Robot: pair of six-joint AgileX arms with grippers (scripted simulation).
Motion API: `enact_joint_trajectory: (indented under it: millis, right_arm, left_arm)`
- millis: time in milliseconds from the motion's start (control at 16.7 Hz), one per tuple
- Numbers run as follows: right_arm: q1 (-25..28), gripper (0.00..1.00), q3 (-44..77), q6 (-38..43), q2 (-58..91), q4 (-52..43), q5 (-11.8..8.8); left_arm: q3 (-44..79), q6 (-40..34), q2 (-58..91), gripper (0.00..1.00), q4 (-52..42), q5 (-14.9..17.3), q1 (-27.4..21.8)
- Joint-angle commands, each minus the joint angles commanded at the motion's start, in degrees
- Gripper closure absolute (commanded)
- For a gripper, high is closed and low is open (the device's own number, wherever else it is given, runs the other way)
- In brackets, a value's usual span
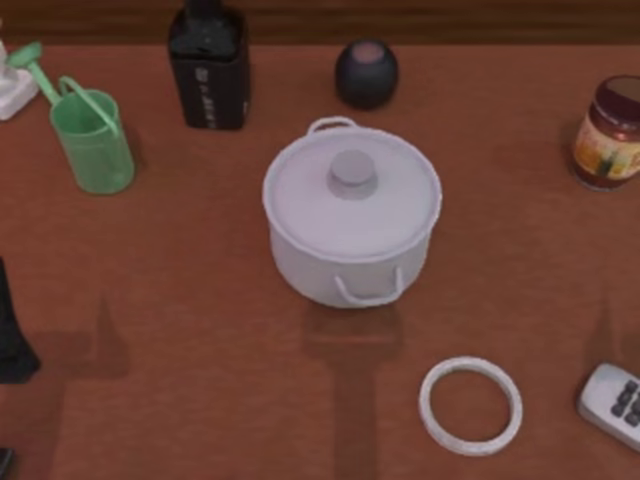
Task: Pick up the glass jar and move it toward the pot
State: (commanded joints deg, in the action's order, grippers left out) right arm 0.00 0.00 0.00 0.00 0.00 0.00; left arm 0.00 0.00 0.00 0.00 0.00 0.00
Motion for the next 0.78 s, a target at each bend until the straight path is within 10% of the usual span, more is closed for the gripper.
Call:
enact_joint_trajectory:
  millis: [780]
  right_arm:
    - [-2.6,0.0,26.4,-0.5,32.4,-24.6,1.7]
  left_arm:
    - [0.0,0.0,0.0,0.0,0.0,0.0,0.0]
